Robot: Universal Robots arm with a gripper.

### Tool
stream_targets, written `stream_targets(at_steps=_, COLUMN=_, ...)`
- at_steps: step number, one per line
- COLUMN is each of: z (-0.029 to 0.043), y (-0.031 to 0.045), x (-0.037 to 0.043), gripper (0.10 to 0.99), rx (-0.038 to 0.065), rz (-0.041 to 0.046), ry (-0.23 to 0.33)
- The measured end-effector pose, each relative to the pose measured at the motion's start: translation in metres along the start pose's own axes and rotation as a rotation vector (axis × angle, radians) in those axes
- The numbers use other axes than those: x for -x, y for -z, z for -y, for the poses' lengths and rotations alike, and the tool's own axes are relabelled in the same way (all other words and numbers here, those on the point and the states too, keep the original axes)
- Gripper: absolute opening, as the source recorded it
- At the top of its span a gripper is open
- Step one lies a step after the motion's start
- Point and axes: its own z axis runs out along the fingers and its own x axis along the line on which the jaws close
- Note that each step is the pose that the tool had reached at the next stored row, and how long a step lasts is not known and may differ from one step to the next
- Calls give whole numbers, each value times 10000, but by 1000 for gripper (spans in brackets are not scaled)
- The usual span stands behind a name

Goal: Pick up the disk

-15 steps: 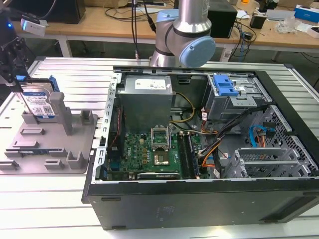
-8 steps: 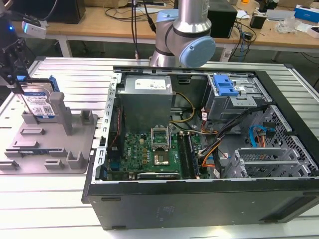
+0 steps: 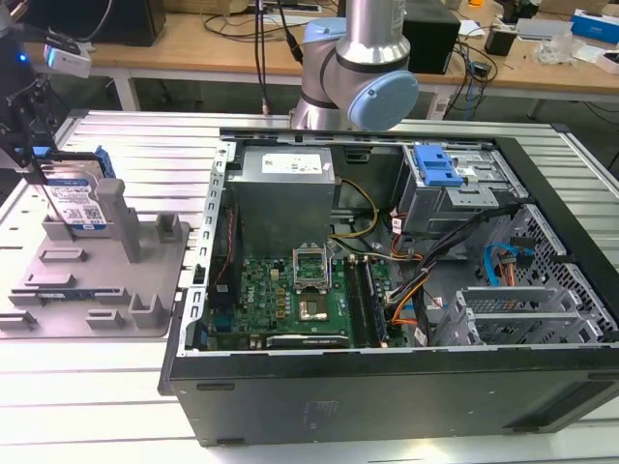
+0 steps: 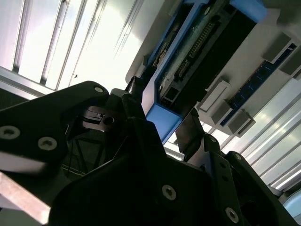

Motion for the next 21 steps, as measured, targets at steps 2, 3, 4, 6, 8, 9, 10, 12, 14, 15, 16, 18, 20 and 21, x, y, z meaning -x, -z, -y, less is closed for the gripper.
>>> stream_targets(at_steps=2, z=0, y=-3, x=0, gripper=541, rx=-1, rz=0, ry=0)
stream_targets(at_steps=3, z=0, y=-5, x=0, gripper=541, rx=-1, rz=1, ry=0)
stream_targets(at_steps=4, z=0, y=-6, x=0, gripper=541, rx=-2, rz=1, ry=0)
stream_targets(at_steps=6, z=0, y=-8, x=0, gripper=541, rx=-2, rz=1, ry=0)
stream_targets(at_steps=8, z=0, y=-10, x=0, gripper=541, rx=-1, rz=0, ry=0)
stream_targets(at_steps=9, z=0, y=-10, x=0, gripper=529, rx=-1, rz=1, ry=0)
stream_targets(at_steps=10, z=0, y=-11, x=0, gripper=463, rx=-1, rz=1, ry=0)
stream_targets(at_steps=12, z=0, y=-11, x=0, gripper=392, rx=-1, rz=1, ry=0)
stream_targets(at_steps=14, z=0, y=-12, x=0, gripper=392, rx=-2, rz=1, ry=0)
stream_targets(at_steps=15, z=0, y=-12, x=0, gripper=392, rx=-2, rz=0, ry=0)
stream_targets(at_steps=16, z=0, y=-12, x=0, gripper=392, rx=-1, rz=1, ry=0)
stream_targets(at_steps=18, z=0, y=-12, x=0, gripper=392, rx=-2, rz=0, ry=0)
stream_targets(at_steps=20, z=0, y=-12, x=0, gripper=376, rx=-1, rz=0, ry=0)
stream_targets(at_steps=21, z=0, y=-13, x=0, gripper=365, rx=-2, rz=1, ry=0)
